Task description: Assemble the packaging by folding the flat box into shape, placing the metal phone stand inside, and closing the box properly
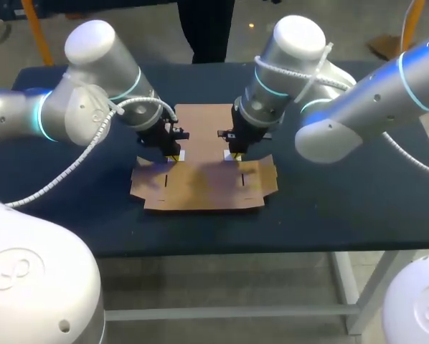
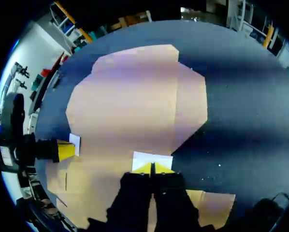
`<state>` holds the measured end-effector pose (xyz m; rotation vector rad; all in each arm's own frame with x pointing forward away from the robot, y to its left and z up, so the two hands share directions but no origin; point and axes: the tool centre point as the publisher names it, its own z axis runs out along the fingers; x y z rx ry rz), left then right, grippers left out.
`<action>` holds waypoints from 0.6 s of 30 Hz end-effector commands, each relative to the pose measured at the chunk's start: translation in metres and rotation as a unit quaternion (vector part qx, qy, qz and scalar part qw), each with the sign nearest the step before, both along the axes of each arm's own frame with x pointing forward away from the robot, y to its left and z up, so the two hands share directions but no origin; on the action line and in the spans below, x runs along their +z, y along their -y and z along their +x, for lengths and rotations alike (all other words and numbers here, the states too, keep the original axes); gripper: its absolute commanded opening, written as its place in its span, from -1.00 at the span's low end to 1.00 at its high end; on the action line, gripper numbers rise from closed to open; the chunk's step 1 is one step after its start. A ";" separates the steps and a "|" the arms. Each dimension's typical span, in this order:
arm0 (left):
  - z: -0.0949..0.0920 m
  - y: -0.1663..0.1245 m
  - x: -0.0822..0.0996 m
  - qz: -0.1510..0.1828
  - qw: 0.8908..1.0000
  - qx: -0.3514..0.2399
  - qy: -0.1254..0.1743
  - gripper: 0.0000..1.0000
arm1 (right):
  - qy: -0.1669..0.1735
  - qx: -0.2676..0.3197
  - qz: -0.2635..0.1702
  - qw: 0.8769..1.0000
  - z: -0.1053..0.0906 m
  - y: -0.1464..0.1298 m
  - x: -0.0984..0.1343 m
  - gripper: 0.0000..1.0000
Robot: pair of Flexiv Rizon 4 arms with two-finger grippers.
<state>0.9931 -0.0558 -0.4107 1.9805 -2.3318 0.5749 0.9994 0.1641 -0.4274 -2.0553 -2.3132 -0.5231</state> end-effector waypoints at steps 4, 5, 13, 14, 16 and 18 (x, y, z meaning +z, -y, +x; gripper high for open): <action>-0.005 -0.001 0.005 0.012 1.000 0.010 0.016 -1.00 | -0.001 -0.007 0.010 1.000 -0.002 0.003 0.003 -1.00; -0.005 -0.002 0.007 0.013 1.000 0.011 0.019 -1.00 | -0.002 -0.010 0.012 1.000 -0.002 0.005 0.006 -1.00; -0.008 -0.012 0.033 0.012 0.999 0.023 0.038 -1.00 | -0.006 -0.023 0.027 0.999 0.000 0.027 0.034 -1.00; -0.008 -0.015 0.037 0.010 0.999 0.025 0.038 -1.00 | -0.006 -0.024 0.029 0.999 0.001 0.030 0.036 -1.00; -0.007 -0.019 0.044 0.003 0.999 0.025 0.037 -1.00 | -0.006 -0.028 0.036 0.999 0.002 0.038 0.041 -1.00; -0.008 -0.022 0.049 0.005 0.999 0.029 0.040 -1.00 | -0.006 -0.035 0.038 0.999 0.003 0.046 0.046 -1.00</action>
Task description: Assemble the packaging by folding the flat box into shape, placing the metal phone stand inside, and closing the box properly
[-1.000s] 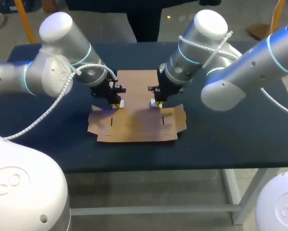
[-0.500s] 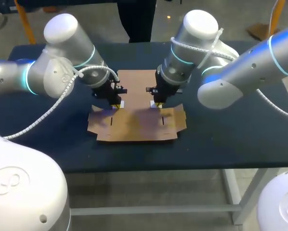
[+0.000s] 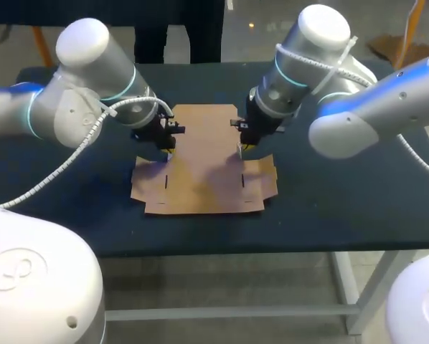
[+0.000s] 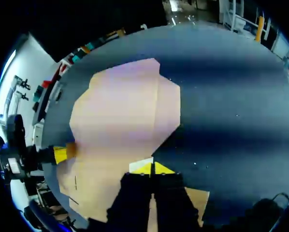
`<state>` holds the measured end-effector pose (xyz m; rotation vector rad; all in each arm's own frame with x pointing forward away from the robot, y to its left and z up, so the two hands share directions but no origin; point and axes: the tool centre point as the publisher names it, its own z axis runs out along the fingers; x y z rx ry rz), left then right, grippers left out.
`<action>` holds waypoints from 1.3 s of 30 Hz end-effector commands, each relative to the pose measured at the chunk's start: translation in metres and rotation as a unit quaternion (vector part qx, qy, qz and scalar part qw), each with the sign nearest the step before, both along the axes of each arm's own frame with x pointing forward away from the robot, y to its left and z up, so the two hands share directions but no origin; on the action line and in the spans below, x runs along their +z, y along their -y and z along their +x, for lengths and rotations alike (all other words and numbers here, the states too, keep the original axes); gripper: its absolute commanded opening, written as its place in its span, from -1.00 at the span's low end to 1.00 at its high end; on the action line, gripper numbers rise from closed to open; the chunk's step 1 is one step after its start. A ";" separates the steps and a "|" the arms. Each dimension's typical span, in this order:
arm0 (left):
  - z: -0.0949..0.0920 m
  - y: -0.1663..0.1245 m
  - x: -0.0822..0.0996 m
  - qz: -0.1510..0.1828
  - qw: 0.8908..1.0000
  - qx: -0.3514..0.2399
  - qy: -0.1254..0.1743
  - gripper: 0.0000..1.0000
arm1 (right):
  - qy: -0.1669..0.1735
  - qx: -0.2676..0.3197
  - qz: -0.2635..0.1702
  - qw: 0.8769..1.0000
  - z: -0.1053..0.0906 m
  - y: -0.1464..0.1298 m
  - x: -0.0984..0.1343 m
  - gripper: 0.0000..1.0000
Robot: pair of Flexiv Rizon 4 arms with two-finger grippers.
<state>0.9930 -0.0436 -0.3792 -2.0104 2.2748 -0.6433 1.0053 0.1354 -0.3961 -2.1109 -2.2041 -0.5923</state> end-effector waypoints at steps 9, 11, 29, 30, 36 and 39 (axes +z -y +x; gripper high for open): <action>-0.015 -0.021 0.038 0.000 1.000 0.013 0.005 -1.00 | -0.023 0.002 0.038 0.999 -0.001 0.042 0.030 -1.00; -0.020 -0.024 0.042 -0.004 1.000 0.013 0.004 -1.00 | -0.027 0.003 0.042 0.999 -0.003 0.044 0.033 -1.00; -0.087 -0.048 0.059 -0.041 0.999 0.031 0.005 -1.00 | -0.055 0.009 0.071 0.996 -0.057 0.081 0.048 -1.00; -0.092 -0.049 0.059 -0.044 0.999 0.030 0.003 -1.00 | -0.056 0.008 0.071 0.996 -0.060 0.084 0.048 -1.00; -0.111 -0.055 0.060 -0.068 0.997 0.022 -0.014 -1.00 | -0.070 0.012 0.083 0.994 -0.079 0.098 0.044 -1.00; -0.122 -0.058 0.062 -0.078 0.997 0.013 -0.023 -1.00 | -0.074 0.013 0.083 0.994 -0.092 0.102 0.045 -1.00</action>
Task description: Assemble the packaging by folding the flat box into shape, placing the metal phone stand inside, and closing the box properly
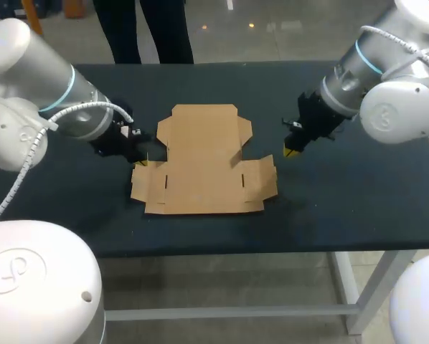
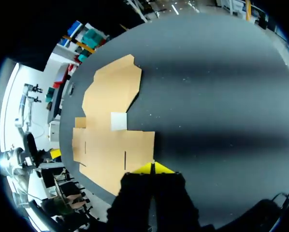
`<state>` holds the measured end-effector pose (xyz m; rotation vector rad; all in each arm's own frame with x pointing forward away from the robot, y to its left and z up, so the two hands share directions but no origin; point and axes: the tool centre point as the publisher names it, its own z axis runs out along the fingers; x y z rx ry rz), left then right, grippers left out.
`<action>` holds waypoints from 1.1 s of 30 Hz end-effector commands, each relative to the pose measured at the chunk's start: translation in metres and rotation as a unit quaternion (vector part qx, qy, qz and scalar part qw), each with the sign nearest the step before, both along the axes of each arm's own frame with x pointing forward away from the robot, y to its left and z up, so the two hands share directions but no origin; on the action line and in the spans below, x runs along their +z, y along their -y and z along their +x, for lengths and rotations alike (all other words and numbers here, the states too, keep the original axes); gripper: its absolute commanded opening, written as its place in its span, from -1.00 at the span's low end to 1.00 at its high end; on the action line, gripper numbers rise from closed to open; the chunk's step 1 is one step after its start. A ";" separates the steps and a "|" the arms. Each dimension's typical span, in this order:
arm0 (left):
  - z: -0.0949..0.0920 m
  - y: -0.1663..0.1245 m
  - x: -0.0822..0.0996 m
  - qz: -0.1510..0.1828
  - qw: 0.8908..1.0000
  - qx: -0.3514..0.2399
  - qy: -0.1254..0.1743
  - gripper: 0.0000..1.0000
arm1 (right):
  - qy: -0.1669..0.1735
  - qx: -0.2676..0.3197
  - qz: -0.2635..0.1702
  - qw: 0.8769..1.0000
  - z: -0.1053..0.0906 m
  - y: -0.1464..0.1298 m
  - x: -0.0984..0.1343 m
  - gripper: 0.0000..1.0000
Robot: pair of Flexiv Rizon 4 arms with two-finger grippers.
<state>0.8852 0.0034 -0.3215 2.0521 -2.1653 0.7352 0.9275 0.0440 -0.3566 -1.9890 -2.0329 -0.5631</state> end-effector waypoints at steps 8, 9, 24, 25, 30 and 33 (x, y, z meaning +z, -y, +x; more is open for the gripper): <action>-0.055 -0.019 0.003 -0.028 1.000 -0.004 -0.013 -1.00 | -0.012 0.011 0.009 1.000 -0.046 0.019 0.007 -1.00; -0.059 -0.020 0.001 -0.028 1.000 -0.002 -0.014 -1.00 | -0.013 0.011 0.009 1.000 -0.050 0.019 0.006 -1.00; -0.102 -0.038 -0.019 -0.043 0.998 0.005 -0.052 -1.00 | -0.029 0.000 0.010 1.000 -0.106 0.015 -0.012 -1.00; -0.103 -0.038 -0.020 -0.046 0.998 0.003 -0.054 -1.00 | -0.029 -0.002 0.009 1.000 -0.109 0.015 -0.013 -1.00; -0.109 -0.037 -0.027 -0.051 0.997 0.001 -0.063 -1.00 | -0.033 -0.010 0.007 0.999 -0.120 0.016 -0.018 -1.00; -0.111 -0.033 -0.031 -0.049 0.996 0.001 -0.068 -1.00 | -0.039 -0.015 0.009 0.999 -0.125 0.016 -0.022 -1.00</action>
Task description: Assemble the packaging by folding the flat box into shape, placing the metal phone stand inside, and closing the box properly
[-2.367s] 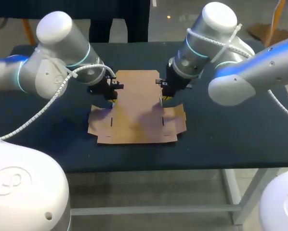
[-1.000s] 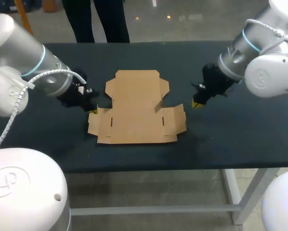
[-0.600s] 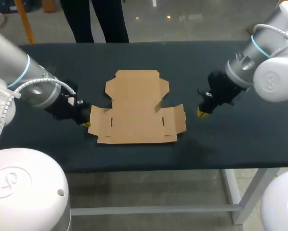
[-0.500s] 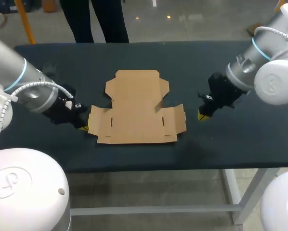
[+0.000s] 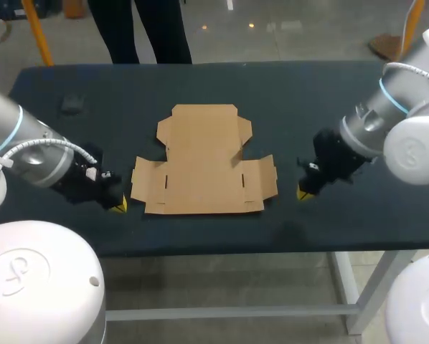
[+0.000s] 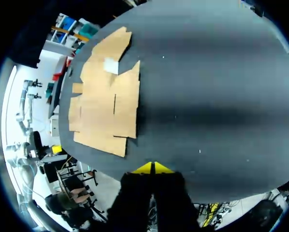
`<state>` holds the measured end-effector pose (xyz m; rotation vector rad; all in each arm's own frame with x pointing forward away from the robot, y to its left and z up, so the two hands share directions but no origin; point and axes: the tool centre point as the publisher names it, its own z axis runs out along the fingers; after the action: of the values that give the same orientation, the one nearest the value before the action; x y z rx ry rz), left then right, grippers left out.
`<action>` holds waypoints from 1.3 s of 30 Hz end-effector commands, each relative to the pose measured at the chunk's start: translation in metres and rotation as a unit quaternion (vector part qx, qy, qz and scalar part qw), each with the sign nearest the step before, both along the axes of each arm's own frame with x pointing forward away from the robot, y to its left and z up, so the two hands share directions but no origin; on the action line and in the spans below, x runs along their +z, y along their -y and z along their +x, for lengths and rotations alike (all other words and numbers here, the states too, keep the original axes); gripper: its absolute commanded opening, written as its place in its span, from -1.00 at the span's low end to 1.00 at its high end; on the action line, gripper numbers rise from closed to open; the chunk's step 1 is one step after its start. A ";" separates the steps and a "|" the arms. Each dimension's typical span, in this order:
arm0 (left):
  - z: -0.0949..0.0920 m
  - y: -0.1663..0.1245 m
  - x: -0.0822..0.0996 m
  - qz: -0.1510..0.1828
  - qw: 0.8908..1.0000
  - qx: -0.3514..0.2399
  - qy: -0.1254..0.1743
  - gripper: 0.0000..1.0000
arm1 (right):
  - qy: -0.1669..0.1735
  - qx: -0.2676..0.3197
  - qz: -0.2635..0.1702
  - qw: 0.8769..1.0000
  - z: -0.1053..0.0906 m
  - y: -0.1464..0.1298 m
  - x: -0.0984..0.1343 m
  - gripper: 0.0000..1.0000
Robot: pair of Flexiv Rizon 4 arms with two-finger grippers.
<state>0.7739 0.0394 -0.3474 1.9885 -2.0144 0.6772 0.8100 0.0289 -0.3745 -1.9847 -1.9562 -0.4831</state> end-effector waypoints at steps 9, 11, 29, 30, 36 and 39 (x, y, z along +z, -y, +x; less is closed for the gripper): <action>0.004 0.011 -0.021 -0.005 1.000 0.011 -0.021 -1.00 | -0.001 -0.019 0.012 1.000 -0.010 0.003 -0.017 -1.00; 0.004 0.011 -0.021 -0.005 1.000 0.011 -0.021 -1.00 | -0.001 -0.019 0.012 1.000 -0.010 0.003 -0.017 -1.00; 0.020 0.005 -0.036 -0.031 0.999 -0.001 -0.038 -1.00 | -0.026 -0.027 0.038 0.999 -0.005 -0.015 -0.029 -1.00; 0.021 0.005 -0.038 -0.033 0.999 -0.002 -0.039 -1.00 | -0.027 -0.026 0.040 0.998 -0.005 -0.017 -0.029 -1.00; 0.025 0.005 -0.044 -0.038 0.998 -0.009 -0.048 -1.00 | -0.029 -0.026 0.052 0.998 -0.003 -0.031 -0.031 -1.00; 0.027 0.004 -0.048 -0.041 0.998 -0.012 -0.053 -1.00 | -0.032 -0.030 0.058 0.997 -0.003 -0.037 -0.034 -1.00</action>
<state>0.7948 0.0354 -0.3900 1.9208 -1.9174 0.6374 0.8034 0.0625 -0.4044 -1.9855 -1.8004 -0.5344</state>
